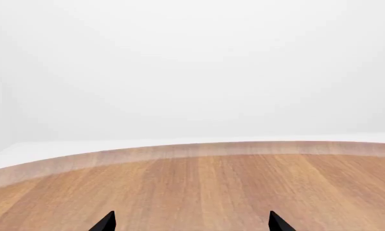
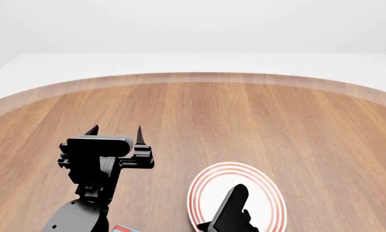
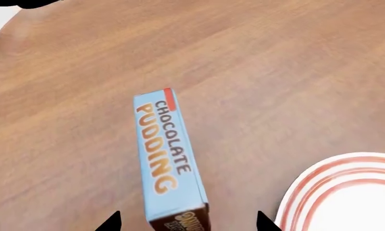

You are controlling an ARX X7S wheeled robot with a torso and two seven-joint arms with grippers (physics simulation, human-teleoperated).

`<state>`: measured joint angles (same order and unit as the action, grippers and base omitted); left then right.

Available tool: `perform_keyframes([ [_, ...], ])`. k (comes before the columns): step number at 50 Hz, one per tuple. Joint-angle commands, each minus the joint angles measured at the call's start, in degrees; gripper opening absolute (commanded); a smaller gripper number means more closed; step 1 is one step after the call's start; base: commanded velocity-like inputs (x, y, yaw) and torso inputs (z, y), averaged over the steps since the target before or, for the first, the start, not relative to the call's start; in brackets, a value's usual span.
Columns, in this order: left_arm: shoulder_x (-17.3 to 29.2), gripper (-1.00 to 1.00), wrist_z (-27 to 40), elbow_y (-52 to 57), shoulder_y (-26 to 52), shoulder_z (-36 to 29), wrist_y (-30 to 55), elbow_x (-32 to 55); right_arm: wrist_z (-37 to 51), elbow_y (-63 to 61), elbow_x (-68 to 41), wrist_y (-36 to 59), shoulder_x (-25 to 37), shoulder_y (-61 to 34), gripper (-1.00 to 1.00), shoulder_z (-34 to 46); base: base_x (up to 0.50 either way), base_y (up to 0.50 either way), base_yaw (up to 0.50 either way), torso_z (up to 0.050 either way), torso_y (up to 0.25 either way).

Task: Put the chocolate pudding to the right of the plate.

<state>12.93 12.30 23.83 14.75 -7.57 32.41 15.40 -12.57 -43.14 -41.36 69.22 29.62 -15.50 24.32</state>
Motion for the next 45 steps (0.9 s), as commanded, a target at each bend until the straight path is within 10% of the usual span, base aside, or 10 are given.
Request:
perform_keyframes([
  [1,0.1,1.0,0.2,-0.2,0.1,-0.3,-0.2,0.2,-0.7,2.5,0.6,1.9,-1.2,-4.0,1.0,3.9,0.0,0.0,0.0,0.0,0.0],
  [45,0.8,1.0,1.0,-1.0,0.0,-1.5,-1.1,1.0,-5.6,18.9,4.7,-1.2,-6.0,-11.4,1.0,16.2,0.0,0.0,0.0,0.0,0.0],
])
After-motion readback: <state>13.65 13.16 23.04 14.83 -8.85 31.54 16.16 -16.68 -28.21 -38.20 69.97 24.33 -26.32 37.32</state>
